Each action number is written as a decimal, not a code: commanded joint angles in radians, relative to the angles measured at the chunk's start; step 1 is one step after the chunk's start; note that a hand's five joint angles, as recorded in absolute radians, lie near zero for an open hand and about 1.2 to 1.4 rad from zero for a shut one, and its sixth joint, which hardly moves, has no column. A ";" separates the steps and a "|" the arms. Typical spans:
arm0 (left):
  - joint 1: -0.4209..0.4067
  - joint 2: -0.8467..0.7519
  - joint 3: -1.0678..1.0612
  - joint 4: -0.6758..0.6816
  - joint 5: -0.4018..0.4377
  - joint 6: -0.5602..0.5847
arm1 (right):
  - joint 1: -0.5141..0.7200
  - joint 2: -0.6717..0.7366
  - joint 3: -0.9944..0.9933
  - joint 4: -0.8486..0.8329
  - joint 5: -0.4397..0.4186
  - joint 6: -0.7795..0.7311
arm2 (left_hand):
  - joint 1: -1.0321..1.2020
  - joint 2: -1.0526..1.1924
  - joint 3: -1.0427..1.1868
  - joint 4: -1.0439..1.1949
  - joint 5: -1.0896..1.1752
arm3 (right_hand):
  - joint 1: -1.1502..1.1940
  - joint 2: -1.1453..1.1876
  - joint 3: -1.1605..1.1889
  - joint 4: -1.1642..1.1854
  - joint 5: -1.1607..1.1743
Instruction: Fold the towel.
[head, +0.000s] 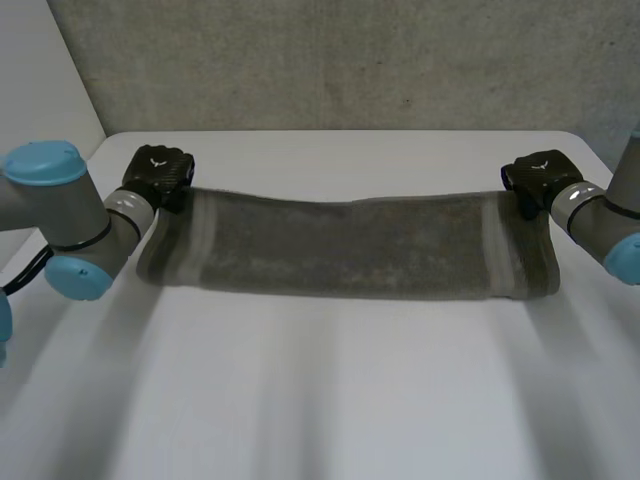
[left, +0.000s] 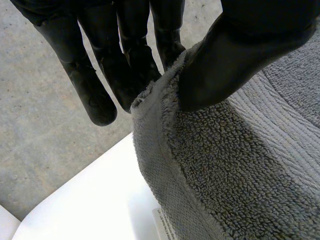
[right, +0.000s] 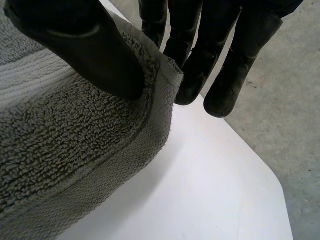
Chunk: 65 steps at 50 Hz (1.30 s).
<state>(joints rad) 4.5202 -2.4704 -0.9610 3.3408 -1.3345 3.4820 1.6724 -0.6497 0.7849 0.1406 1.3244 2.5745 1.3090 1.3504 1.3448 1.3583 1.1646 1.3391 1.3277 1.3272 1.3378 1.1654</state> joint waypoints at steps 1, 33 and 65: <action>-0.007 -0.038 0.038 0.002 -0.022 -0.006 | 0.006 0.058 -0.056 -0.012 0.044 -0.002 | -0.197 -0.239 -0.233 -0.246 -0.227 | 0.057 0.069 0.069 0.058 0.056; -0.029 0.522 -0.652 0.064 -0.153 -0.245 | -0.002 -0.501 0.694 -0.107 0.012 0.142 | -1.131 -1.172 -1.166 -1.180 -1.161 | -1.165 -1.153 -1.153 -1.163 -1.165; -0.046 0.504 -0.789 0.224 -0.156 -0.267 | -0.080 -0.269 0.766 -0.392 -0.004 0.089 | -1.131 -1.172 -1.166 -1.180 -1.161 | -0.561 -0.550 -0.549 -0.560 -0.562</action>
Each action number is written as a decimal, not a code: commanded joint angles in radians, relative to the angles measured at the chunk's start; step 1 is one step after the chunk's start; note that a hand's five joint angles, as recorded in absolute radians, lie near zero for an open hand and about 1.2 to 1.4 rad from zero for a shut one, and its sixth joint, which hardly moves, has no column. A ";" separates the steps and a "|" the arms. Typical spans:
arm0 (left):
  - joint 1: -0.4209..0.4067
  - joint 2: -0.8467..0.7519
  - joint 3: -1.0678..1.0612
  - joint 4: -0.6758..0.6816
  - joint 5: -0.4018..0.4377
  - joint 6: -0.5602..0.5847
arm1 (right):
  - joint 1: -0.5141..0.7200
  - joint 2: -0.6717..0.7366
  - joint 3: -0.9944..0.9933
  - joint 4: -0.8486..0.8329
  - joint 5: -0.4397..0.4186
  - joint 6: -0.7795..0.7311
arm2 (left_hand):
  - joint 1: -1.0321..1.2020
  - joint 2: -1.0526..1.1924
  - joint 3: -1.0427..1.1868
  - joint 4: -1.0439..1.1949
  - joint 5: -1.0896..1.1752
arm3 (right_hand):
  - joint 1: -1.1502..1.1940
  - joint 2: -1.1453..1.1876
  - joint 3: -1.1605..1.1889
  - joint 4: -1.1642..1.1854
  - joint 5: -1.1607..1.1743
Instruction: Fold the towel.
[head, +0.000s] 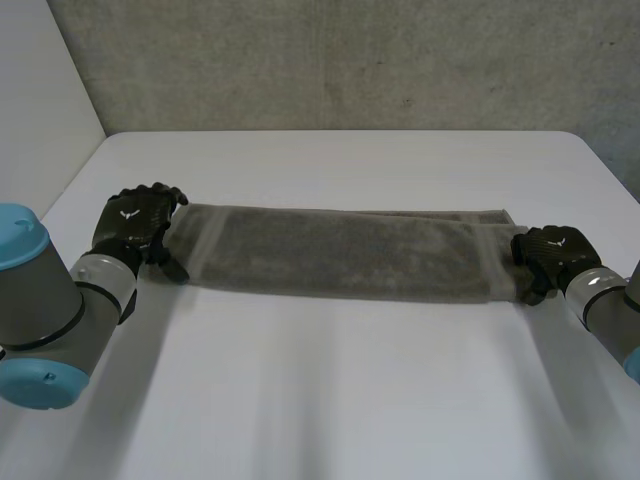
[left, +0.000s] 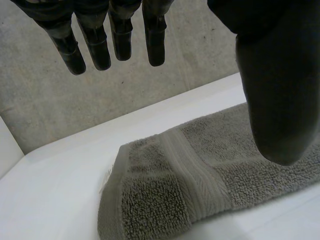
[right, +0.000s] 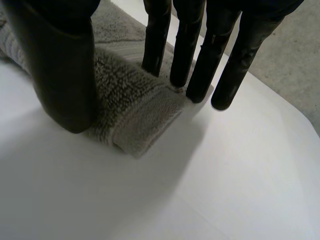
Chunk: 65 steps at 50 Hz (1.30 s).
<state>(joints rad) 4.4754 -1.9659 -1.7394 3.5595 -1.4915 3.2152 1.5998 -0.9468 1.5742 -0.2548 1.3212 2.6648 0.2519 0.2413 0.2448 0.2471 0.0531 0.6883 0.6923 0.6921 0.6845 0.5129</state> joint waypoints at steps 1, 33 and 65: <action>0.001 -0.001 -0.011 0.007 0.000 0.000 | -0.008 0.028 -0.023 0.003 0.000 -0.002 | -0.074 -0.063 -0.067 -0.069 -0.049 | 0.090 0.086 0.086 0.093 0.090; 0.005 0.013 -0.017 0.007 -0.001 0.000 | -0.124 -0.142 -0.392 0.305 -0.077 -0.169 | -0.074 -0.063 -0.067 -0.069 -0.049 | 0.708 0.704 0.704 0.712 0.709; 0.004 0.001 -0.025 0.016 0.000 0.009 | 0.591 0.059 -0.435 0.223 0.231 -0.102 | -0.074 -0.063 -0.067 -0.069 -0.049 | -0.514 -0.518 -0.518 -0.510 -0.513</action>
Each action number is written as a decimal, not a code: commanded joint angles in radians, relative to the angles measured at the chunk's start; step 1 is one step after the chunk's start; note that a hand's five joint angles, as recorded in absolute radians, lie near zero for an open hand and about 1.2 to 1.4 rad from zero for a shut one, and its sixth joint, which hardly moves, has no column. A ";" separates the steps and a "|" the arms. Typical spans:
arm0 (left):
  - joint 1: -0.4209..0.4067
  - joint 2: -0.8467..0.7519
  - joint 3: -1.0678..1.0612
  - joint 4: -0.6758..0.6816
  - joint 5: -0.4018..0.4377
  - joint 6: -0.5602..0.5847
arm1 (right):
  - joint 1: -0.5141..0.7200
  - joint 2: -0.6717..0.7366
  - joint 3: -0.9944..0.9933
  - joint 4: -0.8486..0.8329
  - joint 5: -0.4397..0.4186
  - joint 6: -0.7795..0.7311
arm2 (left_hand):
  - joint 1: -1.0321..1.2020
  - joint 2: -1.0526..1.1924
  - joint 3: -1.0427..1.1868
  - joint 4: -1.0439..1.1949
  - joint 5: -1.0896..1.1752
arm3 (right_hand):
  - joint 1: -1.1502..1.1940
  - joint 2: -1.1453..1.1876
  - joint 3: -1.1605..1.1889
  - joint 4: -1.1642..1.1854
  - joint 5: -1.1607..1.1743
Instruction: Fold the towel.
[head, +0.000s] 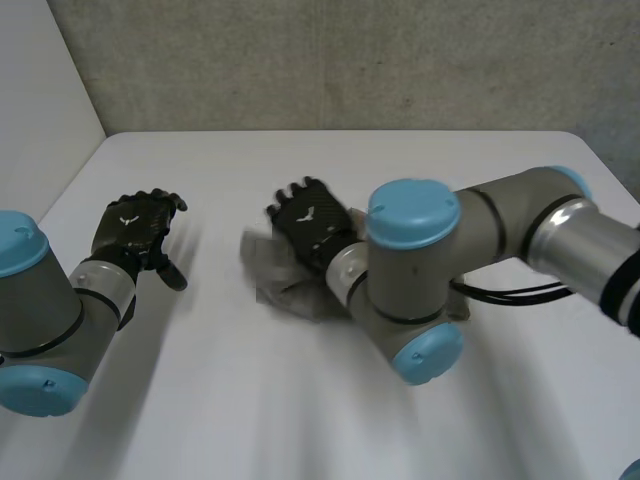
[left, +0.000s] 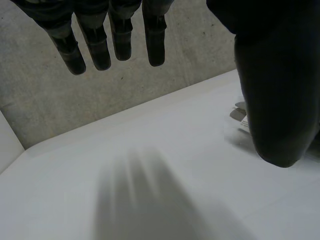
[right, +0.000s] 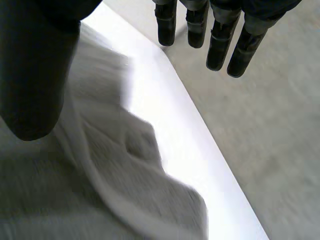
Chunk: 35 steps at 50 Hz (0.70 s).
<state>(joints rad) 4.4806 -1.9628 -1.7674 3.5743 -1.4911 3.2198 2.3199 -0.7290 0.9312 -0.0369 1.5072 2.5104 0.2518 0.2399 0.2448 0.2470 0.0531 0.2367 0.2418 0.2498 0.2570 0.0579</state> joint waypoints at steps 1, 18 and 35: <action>-0.001 -0.004 0.003 0.001 0.000 0.005 | -0.129 -0.159 0.209 0.005 0.045 0.053 | -0.074 -0.062 -0.067 -0.069 -0.049 | -0.062 -0.067 -0.075 -0.082 -0.058; -0.150 -0.011 0.091 -0.009 0.063 0.003 | -0.451 -0.349 0.724 -0.123 -0.200 0.225 | -0.050 -0.038 -0.043 -0.045 -0.026 | -0.062 -0.067 -0.075 -0.082 -0.058; -0.345 -0.390 0.512 -0.160 0.068 0.000 | -0.448 -0.354 0.837 -0.271 -0.199 0.254 | -0.027 -0.015 -0.020 -0.022 -0.002 | -0.052 -0.057 -0.065 -0.072 -0.048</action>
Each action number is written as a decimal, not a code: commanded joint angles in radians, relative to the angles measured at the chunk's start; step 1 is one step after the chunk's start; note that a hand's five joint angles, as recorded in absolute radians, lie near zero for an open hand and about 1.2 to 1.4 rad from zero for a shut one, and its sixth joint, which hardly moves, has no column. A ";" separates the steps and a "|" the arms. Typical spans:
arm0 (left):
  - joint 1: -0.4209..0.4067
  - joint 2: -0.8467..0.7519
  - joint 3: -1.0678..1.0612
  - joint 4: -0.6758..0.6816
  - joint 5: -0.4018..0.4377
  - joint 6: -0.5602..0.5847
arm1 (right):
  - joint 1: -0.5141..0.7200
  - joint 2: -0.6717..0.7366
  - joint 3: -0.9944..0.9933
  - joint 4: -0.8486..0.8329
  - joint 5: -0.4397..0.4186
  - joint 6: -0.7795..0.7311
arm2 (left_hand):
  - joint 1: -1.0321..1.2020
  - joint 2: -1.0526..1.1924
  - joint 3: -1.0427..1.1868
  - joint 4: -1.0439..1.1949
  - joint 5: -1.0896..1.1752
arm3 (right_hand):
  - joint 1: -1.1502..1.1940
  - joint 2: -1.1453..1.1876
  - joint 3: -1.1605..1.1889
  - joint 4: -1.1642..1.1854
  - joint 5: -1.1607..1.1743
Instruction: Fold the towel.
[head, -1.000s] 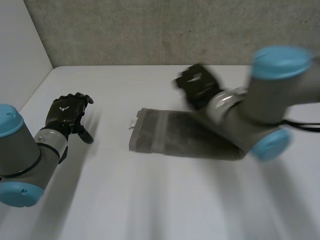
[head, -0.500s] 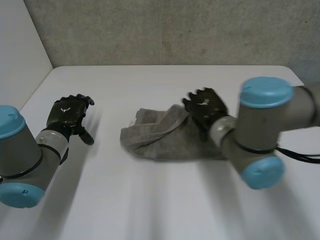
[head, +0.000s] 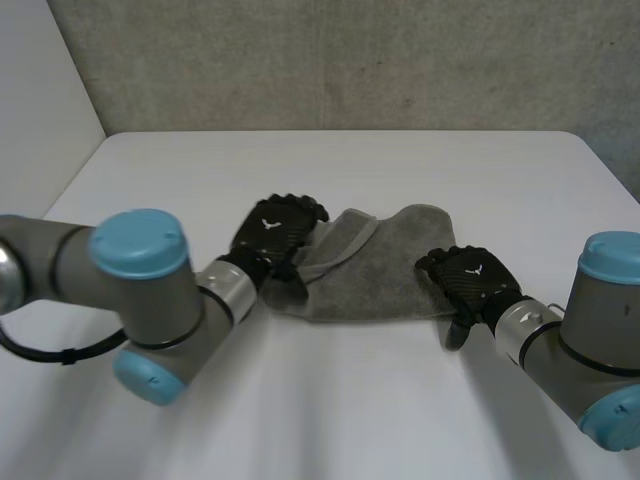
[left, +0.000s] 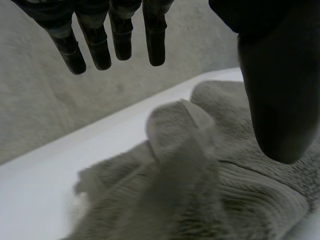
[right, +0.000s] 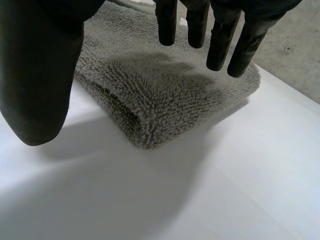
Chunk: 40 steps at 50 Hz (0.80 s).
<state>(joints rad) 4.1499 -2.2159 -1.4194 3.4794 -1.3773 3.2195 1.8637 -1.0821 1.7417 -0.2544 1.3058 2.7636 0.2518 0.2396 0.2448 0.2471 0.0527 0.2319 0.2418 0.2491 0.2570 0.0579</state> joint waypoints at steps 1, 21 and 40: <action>-0.014 -0.137 0.165 -0.065 -0.046 0.000 | 0.008 -0.001 0.027 -0.054 0.003 0.001 | -0.027 -0.014 -0.020 -0.022 -0.002 | -0.047 -0.057 -0.064 -0.072 -0.048; 0.055 -0.242 0.297 -0.074 -0.227 0.000 | 0.015 0.031 0.047 -0.137 0.003 -0.001 | -0.030 -0.017 -0.022 -0.025 -0.005 | 0.211 0.201 0.194 0.186 0.210; 0.125 -0.151 0.099 -0.080 -0.341 -0.004 | 0.015 0.059 0.048 -0.198 0.010 -0.002 | -0.047 -0.035 -0.040 -0.042 -0.023 | 0.613 0.603 0.596 0.588 0.613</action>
<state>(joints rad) 4.2739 -2.4097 -1.2595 3.4022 -1.7137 3.2207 1.8783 -1.0372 1.7933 -0.4388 1.3153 2.7616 0.2518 0.2395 0.2448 0.2470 0.0519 0.7981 0.7847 0.7887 0.7991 0.6191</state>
